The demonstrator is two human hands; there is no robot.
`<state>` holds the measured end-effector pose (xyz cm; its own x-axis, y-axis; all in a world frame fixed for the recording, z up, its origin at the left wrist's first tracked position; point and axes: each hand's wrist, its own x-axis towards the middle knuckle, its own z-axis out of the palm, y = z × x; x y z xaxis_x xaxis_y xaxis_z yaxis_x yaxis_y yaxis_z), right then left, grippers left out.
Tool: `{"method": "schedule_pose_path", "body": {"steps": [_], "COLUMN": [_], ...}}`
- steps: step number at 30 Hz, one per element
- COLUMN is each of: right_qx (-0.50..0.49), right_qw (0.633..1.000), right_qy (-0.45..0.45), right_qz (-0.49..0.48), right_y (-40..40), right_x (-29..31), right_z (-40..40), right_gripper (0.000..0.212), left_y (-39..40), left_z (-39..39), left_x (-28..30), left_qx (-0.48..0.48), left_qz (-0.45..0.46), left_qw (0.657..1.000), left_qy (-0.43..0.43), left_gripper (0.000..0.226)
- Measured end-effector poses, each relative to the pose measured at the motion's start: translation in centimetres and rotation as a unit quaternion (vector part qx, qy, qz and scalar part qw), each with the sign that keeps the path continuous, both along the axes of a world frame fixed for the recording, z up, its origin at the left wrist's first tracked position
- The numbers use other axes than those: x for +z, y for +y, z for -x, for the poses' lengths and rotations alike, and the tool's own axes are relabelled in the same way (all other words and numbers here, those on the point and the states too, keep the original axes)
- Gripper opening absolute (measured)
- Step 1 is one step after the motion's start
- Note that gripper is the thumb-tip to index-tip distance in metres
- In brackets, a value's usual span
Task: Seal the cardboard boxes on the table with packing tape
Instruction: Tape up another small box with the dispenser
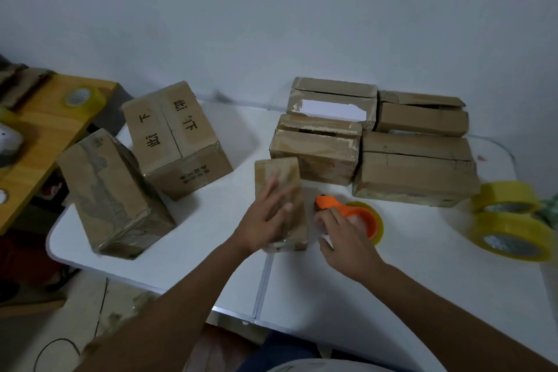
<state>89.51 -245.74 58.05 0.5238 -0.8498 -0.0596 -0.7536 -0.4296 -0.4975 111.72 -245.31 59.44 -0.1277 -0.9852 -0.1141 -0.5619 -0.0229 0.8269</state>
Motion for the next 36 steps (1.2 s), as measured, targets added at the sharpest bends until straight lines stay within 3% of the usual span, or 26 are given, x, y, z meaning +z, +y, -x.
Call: {"method": "schedule_pose_path", "body": {"steps": [3, 5, 6, 8, 10, 13, 17, 23, 33, 36], "right_qx": [0.062, 0.135, 0.161, 0.194, 0.216, 0.210, 0.194, 0.173, 0.143, 0.141], "right_qw": [0.993, 0.987, 0.983, 0.975, 0.963, 0.955, 0.957, 0.967, 0.968, 0.968], "right_qy": [-0.011, 0.017, 0.044, 0.101, 0.151, 0.182, 0.179, 0.150, 0.131, 0.138], "right_qz": [0.096, 0.090, 0.074, 0.050, 0.063, 0.104, 0.118, 0.109, 0.159, 0.156], "right_y": [-0.1, -0.5, -0.9, -1.8, -2.3, -2.0, -1.0, 2.2, 2.3, 2.3], "right_x": [0.9, 0.7, 0.6, 0.1, -0.7, -1.7, -2.1, -2.9, -3.4, -3.5], "right_z": [-1.8, -3.5, -4.5, -6.1, -7.2, -7.3, -6.2, -4.9, -5.3, -5.3], "right_gripper": [0.037, 0.053, 0.063, 0.076, 0.080, 0.077, 0.075, 0.073, 0.069, 0.071], "left_y": [1.6, 3.5, 4.6, 6.7, 8.4, 9.7, 10.2, 11.7, 11.2, 10.3], "left_z": [-0.9, -1.8, -2.1, -2.2, -1.7, -0.6, -0.6, -0.8, 2.4, 3.9], "left_x": [1.1, 0.5, -0.2, -1.7, -2.8, -3.4, -3.6, -3.5, -4.0, -4.2], "left_qx": [0.195, 0.310, 0.367, 0.454, 0.473, 0.460, 0.457, 0.373, 0.439, 0.442], "left_qz": [0.029, -0.010, -0.050, -0.162, -0.264, -0.309, -0.274, -0.241, -0.140, -0.156], "left_qw": [0.977, 0.941, 0.910, 0.807, 0.716, 0.664, 0.674, 0.776, 0.822, 0.814], "left_qy": [0.085, 0.135, 0.189, 0.340, 0.440, 0.502, 0.511, 0.448, 0.334, 0.344], "left_gripper": [0.036, 0.028, 0.026, 0.025, 0.035, 0.052, 0.050, 0.024, 0.011, 0.015]}}
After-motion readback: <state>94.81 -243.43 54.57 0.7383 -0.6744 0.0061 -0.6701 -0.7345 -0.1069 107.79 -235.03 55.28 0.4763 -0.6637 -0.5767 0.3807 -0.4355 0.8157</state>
